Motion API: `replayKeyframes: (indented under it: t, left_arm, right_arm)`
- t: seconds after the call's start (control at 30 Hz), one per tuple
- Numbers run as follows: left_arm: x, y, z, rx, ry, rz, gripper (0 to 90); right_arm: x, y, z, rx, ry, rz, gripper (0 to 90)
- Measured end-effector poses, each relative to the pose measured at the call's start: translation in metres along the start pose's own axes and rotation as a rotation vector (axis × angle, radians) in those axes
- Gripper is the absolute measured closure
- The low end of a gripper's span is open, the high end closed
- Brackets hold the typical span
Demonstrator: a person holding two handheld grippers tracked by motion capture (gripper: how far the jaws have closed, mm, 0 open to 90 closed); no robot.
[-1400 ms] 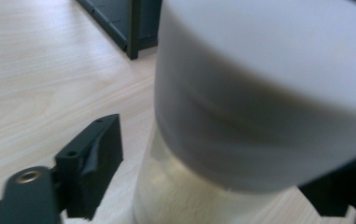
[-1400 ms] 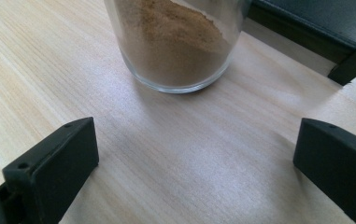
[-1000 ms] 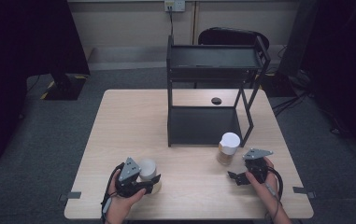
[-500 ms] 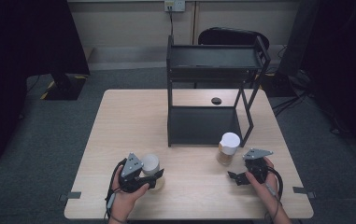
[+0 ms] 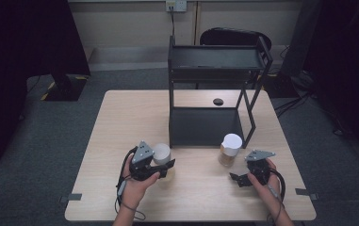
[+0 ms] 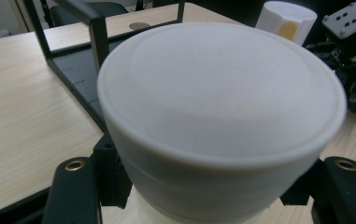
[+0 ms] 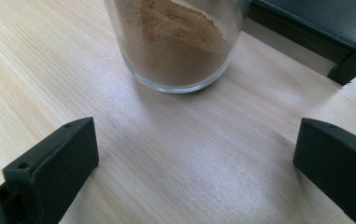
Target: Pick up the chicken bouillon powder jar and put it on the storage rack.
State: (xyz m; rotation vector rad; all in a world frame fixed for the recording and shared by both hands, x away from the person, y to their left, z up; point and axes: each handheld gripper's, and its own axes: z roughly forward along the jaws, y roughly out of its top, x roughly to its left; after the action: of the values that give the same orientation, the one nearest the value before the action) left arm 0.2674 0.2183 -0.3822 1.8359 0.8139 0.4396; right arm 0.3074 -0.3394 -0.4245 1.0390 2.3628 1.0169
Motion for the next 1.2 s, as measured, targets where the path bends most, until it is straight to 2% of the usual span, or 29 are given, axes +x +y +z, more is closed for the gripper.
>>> replayKeyframes:
  t: [0.1,0.13,0.17,0.33,0.6,1.03,1.2]
  left_arm:
    - [0.001,0.007,0.003,-0.004,-0.006,-0.002,35.0]
    - [0.003,0.014,0.007,-0.003,-0.016,0.0,35.0]
    - [0.003,0.014,0.007,-0.003,-0.016,0.0,35.0]
    - [0.007,0.035,0.018,-0.004,-0.032,0.004,35.1]
    - [0.009,0.058,0.029,0.004,-0.037,0.019,35.0]
    - [0.013,0.085,0.044,-0.011,-0.045,0.004,35.0]
    - [0.012,0.098,0.05,-0.013,-0.041,0.022,35.0]
  right_arm:
    - [0.0,0.0,0.0,0.0,0.0,0.0,0.0]
    - [0.0,0.0,0.0,0.0,0.0,0.0,0.0]
    - [0.0,0.0,0.0,0.0,0.0,0.0,0.0]
    - [0.0,0.0,0.0,0.0,0.0,0.0,0.0]
    - [0.0,0.0,0.0,0.0,0.0,-0.001,0.0]
    - [0.0,0.0,0.0,0.0,0.0,0.0,0.0]
    - [0.0,0.0,0.0,0.0,0.0,0.0,0.0]
